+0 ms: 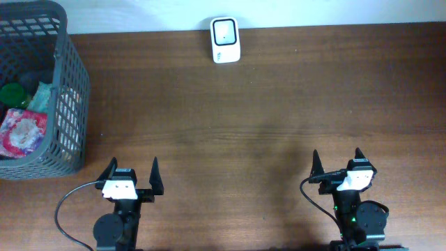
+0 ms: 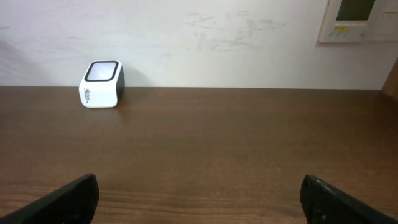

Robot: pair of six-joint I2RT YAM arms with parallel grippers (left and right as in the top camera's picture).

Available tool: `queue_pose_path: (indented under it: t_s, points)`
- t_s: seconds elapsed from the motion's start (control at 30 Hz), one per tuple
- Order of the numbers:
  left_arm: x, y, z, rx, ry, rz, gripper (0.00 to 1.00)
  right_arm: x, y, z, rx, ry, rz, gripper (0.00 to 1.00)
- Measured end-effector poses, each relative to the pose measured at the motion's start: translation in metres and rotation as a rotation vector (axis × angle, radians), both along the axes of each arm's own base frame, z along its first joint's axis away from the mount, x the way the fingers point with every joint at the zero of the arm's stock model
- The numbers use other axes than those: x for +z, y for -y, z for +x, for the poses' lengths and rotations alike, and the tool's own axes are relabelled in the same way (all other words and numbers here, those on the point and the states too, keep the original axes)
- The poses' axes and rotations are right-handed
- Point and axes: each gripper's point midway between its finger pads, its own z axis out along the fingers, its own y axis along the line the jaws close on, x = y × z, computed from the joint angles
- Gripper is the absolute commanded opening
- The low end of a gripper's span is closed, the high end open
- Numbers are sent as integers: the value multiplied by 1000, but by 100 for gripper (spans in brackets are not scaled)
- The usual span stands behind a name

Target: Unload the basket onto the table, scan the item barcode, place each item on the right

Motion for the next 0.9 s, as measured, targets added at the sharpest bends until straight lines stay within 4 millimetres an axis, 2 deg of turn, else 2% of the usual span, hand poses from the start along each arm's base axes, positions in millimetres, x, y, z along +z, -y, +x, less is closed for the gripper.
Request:
queue_pose_path:
  t_s: [0.2,0.27,0.37,0.4,0.47,0.53,0.57,0.6,0.63,0.7,0.73,0.77,0.8,0.83,0.9]
  points:
    - [1,3,0,-19,6,-2,99,0,0,0,0,0,1,99]
    - [15,6,1,-38,63,-3,99,0,0,0,0,0,0,99]
    - [21,14,0,-84,90,-5,99,0,0,0,0,0,0,99]
    - [36,19,-1,-114,151,-3,99,0,0,0,0,0,0,99]
    - [82,27,-11,-161,344,10,99,0,0,0,0,0,0,99]
    - [148,29,-40,-174,634,33,99,0,0,0,0,0,0,99]
    - [169,27,-52,-162,717,35,99,0,0,0,0,0,0,99]
    - [176,24,-55,-141,736,31,99,0,0,0,0,0,0,99]
    - [196,15,-61,-94,770,17,99,0,0,0,0,0,0,99]
    - [221,9,-70,-59,806,8,99,0,0,0,0,-1,0,99]
    - [264,5,-80,-29,854,13,99,0,0,0,0,-1,0,98]
    - [282,3,-85,-16,876,17,99,0,0,0,0,0,0,99]
    - [298,2,-86,-7,881,23,99,0,0,0,0,1,1,99]
    - [327,0,-79,9,841,32,99,0,0,0,0,0,1,99]
    - [339,-1,-40,13,591,48,99,0,0,0,0,0,1,99]
